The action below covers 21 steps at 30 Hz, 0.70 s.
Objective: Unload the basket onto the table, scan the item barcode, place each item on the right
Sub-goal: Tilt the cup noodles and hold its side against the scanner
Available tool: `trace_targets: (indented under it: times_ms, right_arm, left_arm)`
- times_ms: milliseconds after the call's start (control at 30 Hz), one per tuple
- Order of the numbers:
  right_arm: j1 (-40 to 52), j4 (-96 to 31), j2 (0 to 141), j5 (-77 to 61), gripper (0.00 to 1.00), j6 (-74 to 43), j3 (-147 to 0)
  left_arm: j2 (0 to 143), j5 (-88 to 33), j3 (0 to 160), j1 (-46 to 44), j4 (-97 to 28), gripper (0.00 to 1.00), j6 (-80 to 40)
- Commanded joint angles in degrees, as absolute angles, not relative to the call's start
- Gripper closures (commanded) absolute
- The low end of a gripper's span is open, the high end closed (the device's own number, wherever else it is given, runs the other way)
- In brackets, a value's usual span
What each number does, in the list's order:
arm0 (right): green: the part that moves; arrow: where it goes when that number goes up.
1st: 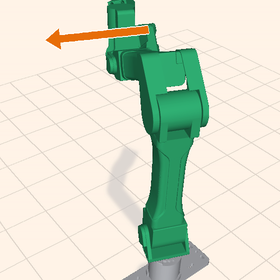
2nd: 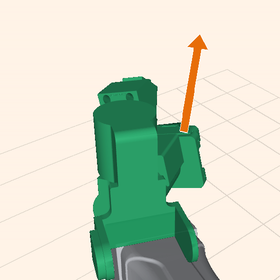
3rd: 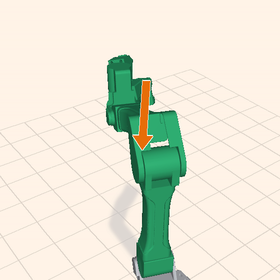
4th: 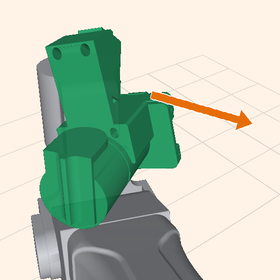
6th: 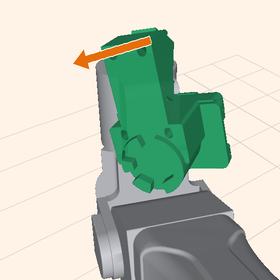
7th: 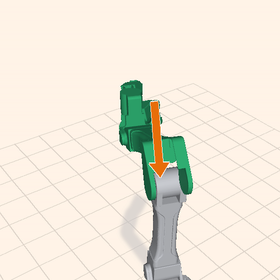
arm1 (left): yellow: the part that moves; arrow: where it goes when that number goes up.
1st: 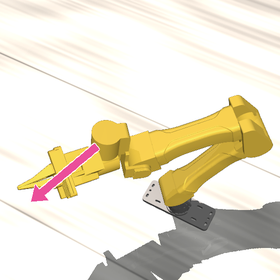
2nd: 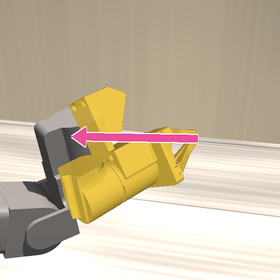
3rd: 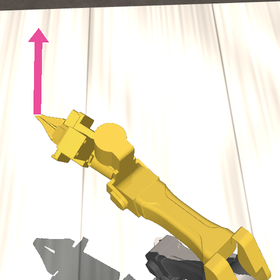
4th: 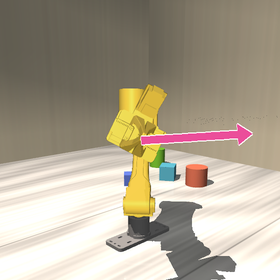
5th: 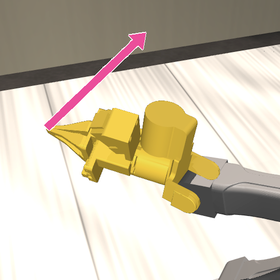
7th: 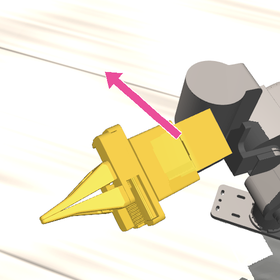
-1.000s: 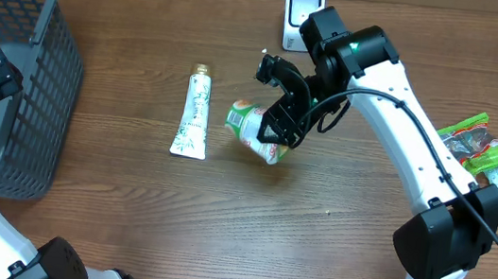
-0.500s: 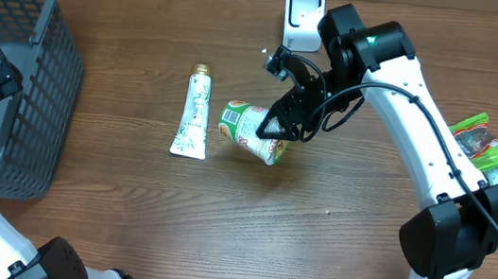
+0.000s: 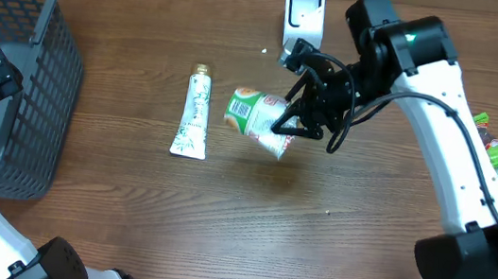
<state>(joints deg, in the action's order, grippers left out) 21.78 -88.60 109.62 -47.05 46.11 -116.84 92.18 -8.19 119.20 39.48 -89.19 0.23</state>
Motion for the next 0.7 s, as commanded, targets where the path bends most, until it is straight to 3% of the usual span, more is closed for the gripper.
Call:
trace_targets:
  times_ms: [0,267,500,667]
  right_arm:
    - [21.8,-83.6,108.3,-37.8,0.37,38.3,-118.4]
    - [23.2,-70.4,108.4,-11.0,0.37,25.6,-118.3]
    - [23.2,-60.7,110.7,1.7,0.37,27.7,-118.3]
    - [23.2,-53.9,114.4,7.0,0.46,37.5,-118.3]
  left_arm:
    - [92.2,-8.4,119.3,39.6,-89.1,0.00,1.1]
    - [92.2,-8.4,119.3,39.6,-89.1,0.00,1.1]
    - [92.2,-8.4,119.3,39.6,-89.1,0.00,1.1]
    - [92.2,-8.4,119.3,39.6,-89.1,0.00,1.1]
